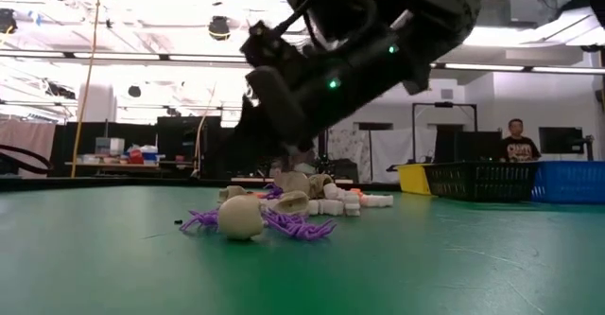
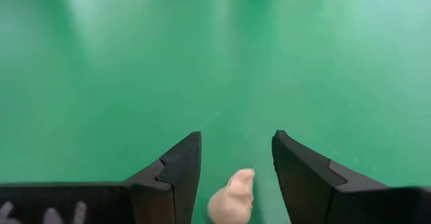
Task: Sort Halloween decoration
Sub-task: Put the gray skull toy into the top black basket
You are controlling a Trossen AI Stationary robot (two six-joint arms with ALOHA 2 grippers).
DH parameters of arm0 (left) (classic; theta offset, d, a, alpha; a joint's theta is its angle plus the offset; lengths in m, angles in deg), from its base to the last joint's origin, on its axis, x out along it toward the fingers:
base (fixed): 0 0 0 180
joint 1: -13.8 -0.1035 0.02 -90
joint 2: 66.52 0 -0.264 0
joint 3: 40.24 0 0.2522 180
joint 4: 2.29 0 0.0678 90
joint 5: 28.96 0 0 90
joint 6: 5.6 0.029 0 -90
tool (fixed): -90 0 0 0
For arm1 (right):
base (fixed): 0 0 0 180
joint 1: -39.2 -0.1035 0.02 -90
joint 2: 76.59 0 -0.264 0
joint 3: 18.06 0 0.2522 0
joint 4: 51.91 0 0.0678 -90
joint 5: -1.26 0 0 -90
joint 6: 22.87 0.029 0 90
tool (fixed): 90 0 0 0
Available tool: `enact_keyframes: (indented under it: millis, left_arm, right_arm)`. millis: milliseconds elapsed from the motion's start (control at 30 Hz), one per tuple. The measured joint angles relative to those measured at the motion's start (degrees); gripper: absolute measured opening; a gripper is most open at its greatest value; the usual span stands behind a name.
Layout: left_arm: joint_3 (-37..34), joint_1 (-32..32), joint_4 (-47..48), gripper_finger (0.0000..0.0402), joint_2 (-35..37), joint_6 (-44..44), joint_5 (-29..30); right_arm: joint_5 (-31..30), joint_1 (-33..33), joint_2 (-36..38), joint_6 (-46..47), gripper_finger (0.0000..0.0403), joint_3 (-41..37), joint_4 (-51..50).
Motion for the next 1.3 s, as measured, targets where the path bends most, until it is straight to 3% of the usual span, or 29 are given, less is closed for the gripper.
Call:
enact_keyframes:
  millis: [867,1300]
  left_arm:
    - [-1.15,0.75,3.23,0.0114,0.37,0.64,6.09]
    - [-1.15,0.75,3.23,0.0114,0.37,-0.52,6.08]
  right_arm:
    - [2.89,0.64,0.01,7.21,0.0199,0.00,-7.03]
    - [3.80,1.12,0.01,7.01,0.0107,0.02,-8.31]
